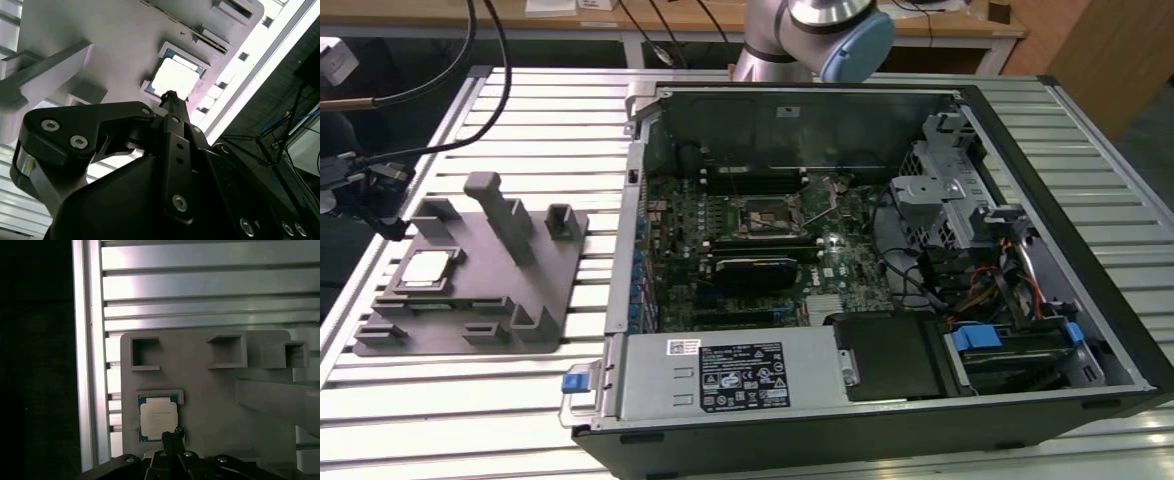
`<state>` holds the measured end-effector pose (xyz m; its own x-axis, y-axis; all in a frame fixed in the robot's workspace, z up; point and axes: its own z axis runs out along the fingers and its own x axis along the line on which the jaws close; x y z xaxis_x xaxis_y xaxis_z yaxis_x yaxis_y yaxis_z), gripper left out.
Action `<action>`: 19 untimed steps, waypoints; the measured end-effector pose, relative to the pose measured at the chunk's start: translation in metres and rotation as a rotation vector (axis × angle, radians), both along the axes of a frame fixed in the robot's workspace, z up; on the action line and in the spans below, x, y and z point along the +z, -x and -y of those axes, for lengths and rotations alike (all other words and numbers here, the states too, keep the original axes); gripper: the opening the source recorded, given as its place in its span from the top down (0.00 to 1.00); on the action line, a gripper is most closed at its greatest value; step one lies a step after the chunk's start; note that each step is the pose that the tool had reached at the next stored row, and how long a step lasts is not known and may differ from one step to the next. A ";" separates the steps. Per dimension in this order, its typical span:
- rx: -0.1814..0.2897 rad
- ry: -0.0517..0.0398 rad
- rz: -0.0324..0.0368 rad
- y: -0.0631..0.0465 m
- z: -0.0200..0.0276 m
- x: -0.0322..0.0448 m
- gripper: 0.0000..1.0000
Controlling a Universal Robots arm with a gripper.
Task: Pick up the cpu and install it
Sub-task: 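Pick up the cpu and move it towards the insertion slot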
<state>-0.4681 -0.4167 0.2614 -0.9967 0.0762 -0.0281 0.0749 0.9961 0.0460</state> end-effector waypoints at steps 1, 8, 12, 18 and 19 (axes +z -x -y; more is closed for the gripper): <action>0.000 -0.0002 0.0003 0.000 0.0008 -0.0017 0.89; 0.006 -0.0042 0.0010 0.001 0.0013 -0.0143 0.89; 0.020 -0.0064 0.0019 0.001 0.0013 -0.0212 0.89; 0.027 -0.0044 0.0020 0.003 0.0011 -0.0315 0.89; 0.026 -0.0038 0.0019 0.003 0.0011 -0.0328 0.89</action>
